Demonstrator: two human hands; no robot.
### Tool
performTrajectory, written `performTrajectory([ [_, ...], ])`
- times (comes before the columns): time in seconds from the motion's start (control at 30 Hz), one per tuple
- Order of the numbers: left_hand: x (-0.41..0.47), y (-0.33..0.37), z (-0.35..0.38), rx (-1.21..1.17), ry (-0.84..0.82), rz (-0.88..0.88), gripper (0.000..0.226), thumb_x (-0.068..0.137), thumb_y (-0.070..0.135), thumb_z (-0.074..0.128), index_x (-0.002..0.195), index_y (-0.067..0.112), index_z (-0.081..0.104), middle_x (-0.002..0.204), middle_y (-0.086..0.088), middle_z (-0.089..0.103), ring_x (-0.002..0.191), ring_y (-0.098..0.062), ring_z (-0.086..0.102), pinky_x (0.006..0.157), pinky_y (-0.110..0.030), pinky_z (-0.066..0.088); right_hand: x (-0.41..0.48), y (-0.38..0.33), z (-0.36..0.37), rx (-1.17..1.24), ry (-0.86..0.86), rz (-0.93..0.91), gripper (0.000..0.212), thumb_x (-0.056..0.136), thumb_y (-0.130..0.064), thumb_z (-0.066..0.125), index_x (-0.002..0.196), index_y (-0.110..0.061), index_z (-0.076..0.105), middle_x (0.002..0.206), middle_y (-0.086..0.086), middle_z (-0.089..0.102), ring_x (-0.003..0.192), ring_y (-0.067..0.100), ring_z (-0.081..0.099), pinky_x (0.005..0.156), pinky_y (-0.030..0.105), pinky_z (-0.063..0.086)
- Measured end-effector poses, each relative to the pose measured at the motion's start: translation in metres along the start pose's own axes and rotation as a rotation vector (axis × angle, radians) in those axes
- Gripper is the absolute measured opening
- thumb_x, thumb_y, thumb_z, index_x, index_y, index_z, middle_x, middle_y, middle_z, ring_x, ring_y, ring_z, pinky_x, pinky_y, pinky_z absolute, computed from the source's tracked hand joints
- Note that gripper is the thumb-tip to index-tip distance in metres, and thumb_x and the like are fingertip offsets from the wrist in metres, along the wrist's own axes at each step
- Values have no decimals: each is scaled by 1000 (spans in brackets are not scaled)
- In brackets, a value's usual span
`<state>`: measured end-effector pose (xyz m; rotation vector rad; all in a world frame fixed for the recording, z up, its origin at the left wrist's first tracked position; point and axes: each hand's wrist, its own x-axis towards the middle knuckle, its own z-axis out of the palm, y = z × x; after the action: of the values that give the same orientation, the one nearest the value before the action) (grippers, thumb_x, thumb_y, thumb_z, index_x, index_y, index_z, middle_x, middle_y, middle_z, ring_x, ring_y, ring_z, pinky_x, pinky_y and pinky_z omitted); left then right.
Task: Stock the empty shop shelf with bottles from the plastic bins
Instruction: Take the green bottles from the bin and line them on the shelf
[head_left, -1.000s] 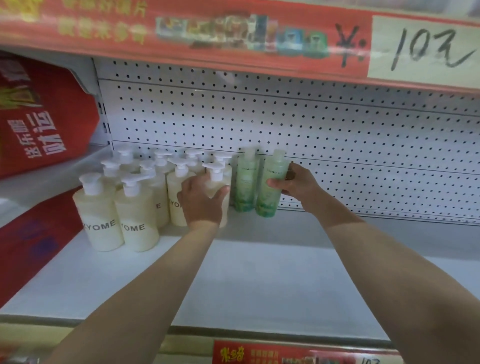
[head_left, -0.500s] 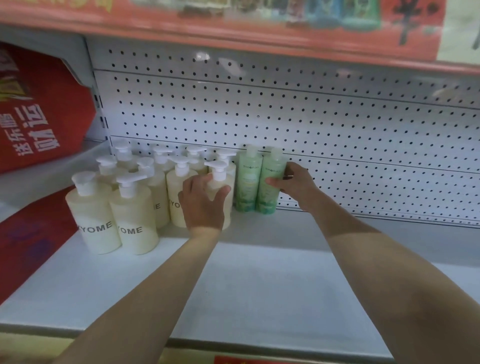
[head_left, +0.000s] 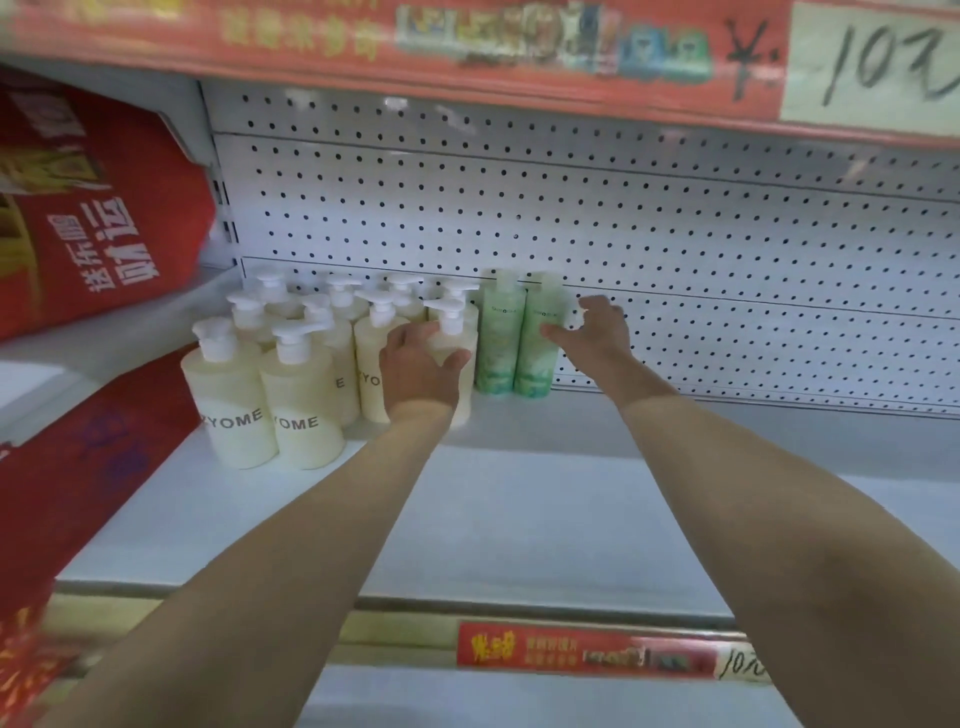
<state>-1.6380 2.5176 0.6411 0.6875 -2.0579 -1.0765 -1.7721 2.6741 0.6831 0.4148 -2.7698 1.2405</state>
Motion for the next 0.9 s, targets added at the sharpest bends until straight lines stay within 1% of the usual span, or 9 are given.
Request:
performTrajectory([
  [0.03, -2, 3, -8, 17, -22, 11, 48, 86, 27, 75, 130, 15, 59, 137, -6, 50, 123, -27, 49, 103, -35, 40, -11, -6, -6, -36, 9, -34, 76, 85, -40, 76, 146, -13, 41, 143, 10, 42, 90, 18, 58, 86, 31, 47],
  [0.1, -8, 10, -26, 72, -54, 68, 48, 86, 26, 74, 131, 17, 58, 137, -6, 50, 125, -27, 47, 99, -34, 40, -37, -21, -16, -115, 18, -131, 72, 87, -39, 73, 146, -13, 41, 143, 10, 43, 108, 22, 60, 94, 31, 46],
  [0.2, -24, 24, -66, 144, -12, 193, 47, 84, 21, 75, 129, 19, 60, 135, -8, 53, 125, -28, 45, 100, -33, 37, -81, -53, -31, -268, 18, -249, 69, 89, -41, 70, 148, -18, 40, 145, 8, 45, 133, 24, 46, 105, 37, 43],
  [0.3, -42, 35, -115, 295, 38, 280, 51, 84, 25, 74, 132, 21, 56, 140, -5, 50, 126, -31, 43, 99, -39, 40, -130, -87, -39, -430, -6, -322, 68, 91, -46, 66, 150, -27, 37, 151, 3, 40, 142, 23, 34, 110, 41, 40],
  [0.43, -67, 36, -180, 483, 62, 293, 57, 92, 43, 61, 142, 22, 46, 152, -5, 38, 136, -31, 35, 106, -44, 35, -193, -119, -36, -488, -26, -430, 67, 93, -53, 59, 152, -26, 38, 154, 7, 39, 143, 28, 31, 113, 43, 36],
  [0.53, -89, 28, -222, 572, 68, 274, 54, 94, 48, 54, 141, 22, 47, 154, -7, 35, 138, -33, 33, 106, -47, 34, -232, -136, -26, -491, -27, -463, 66, 95, -53, 55, 151, -22, 39, 152, 11, 41, 142, 32, 32, 112, 42, 34],
  [0.63, -111, 15, -257, 591, 34, 240, 54, 95, 50, 52, 142, 25, 45, 157, -5, 29, 140, -33, 30, 109, -48, 33, -267, -148, -11, -464, -65, -467, 68, 96, -54, 54, 153, -22, 36, 158, 10, 34, 149, 29, 22, 116, 42, 28],
  [0.7, -126, 5, -276, 595, 25, 228, 54, 96, 50, 52, 143, 25, 44, 157, -6, 29, 139, -33, 31, 109, -46, 33, -288, -153, 1, -453, -90, -466, 69, 95, -55, 54, 154, -23, 35, 161, 9, 31, 151, 28, 19, 115, 45, 29],
  [0.9, -173, -42, -321, 646, -37, 120, 56, 94, 50, 55, 141, 21, 46, 151, -7, 37, 137, -34, 32, 108, -47, 32, -347, -155, 49, -400, -205, -464, 71, 95, -54, 55, 153, -18, 35, 156, 13, 36, 145, 29, 29, 111, 43, 34],
])
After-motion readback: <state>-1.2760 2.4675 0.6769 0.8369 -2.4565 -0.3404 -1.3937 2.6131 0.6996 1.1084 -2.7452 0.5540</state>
